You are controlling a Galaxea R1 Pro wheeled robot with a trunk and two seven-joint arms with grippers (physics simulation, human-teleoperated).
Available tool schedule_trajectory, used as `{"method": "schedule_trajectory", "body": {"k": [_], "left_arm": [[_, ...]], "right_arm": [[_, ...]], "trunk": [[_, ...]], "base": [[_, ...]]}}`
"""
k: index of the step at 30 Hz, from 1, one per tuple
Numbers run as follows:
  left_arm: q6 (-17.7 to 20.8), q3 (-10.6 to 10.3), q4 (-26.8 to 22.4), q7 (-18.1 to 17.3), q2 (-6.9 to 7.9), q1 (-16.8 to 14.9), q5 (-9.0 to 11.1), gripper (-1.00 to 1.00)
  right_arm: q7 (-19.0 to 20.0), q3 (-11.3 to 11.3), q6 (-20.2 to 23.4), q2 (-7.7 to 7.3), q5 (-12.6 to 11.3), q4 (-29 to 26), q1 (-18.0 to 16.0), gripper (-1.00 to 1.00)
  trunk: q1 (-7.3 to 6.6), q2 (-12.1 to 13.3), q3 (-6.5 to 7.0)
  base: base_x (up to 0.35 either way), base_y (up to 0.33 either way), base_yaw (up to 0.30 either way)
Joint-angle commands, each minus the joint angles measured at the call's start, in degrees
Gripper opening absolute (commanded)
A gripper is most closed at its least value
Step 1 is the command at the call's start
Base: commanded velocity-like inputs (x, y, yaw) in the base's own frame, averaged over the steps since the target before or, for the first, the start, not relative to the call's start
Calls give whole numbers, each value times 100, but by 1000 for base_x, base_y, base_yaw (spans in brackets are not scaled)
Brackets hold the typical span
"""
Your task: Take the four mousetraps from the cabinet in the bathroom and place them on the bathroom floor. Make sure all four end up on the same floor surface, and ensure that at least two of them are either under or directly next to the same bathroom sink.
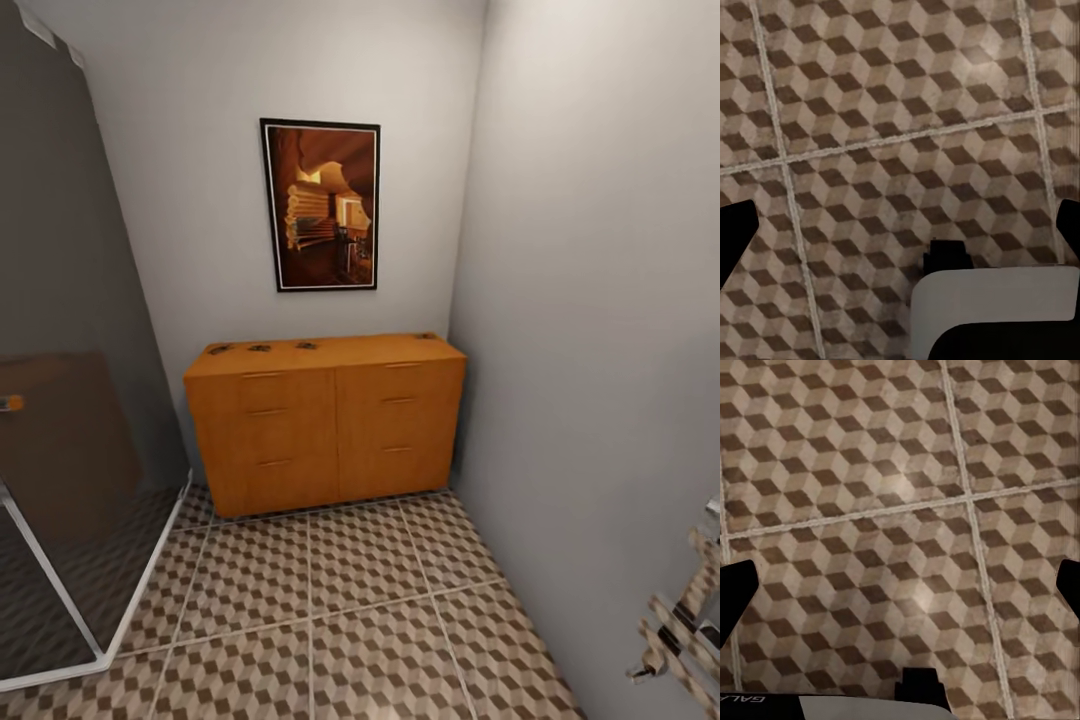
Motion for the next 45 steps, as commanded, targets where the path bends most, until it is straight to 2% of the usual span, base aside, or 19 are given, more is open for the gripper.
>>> {"method": "schedule_trajectory", "body": {"k": [1,35,45], "left_arm": [[36,1,-14,1,0,0,-2,100],[32,1,-14,1,7,0,-2,100],[35,1,-14,1,7,0,-2,100]], "right_arm": [[15,1,-19,-2,-2,5,-4,100],[15,1,-19,-2,-10,15,-4,100],[23,17,-43,-5,30,277,-4,100]], "trunk": [[2,-3,-6],[2,-3,-6],[2,-3,-6]], "base": [[234,-195,0],[312,-19,0],[333,0,0]]}}
